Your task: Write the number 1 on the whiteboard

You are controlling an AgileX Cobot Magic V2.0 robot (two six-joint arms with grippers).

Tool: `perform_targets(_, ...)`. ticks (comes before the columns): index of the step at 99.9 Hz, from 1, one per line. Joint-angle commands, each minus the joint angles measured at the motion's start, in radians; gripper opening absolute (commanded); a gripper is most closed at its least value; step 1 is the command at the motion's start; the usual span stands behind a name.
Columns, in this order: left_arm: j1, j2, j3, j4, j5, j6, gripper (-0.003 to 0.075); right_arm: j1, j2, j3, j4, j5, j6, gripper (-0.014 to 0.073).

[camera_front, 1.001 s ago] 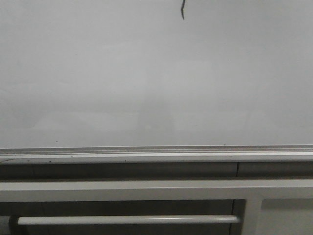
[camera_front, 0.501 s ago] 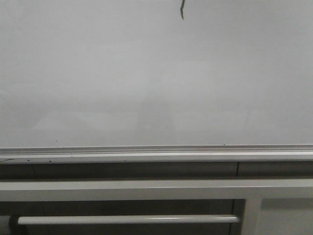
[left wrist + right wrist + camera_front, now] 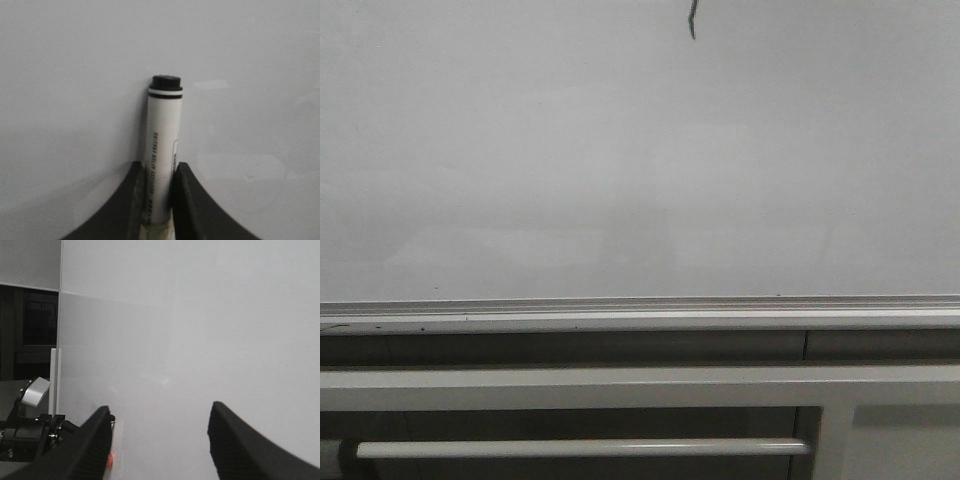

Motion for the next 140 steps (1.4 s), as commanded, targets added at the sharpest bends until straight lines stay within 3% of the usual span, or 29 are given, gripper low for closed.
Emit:
perform_targets(1, 0.001, 0.025, -0.030, -0.018, -0.111, 0.006, -0.0020, -0.002, -0.007, -0.033, 0.033, 0.023, -0.006, 0.0386)
perform_targets(140, 0.001, 0.088, -0.030, -0.018, -0.122, 0.031, -0.0020, -0.002, -0.007, -0.033, 0.033, 0.023, -0.006, 0.0386)
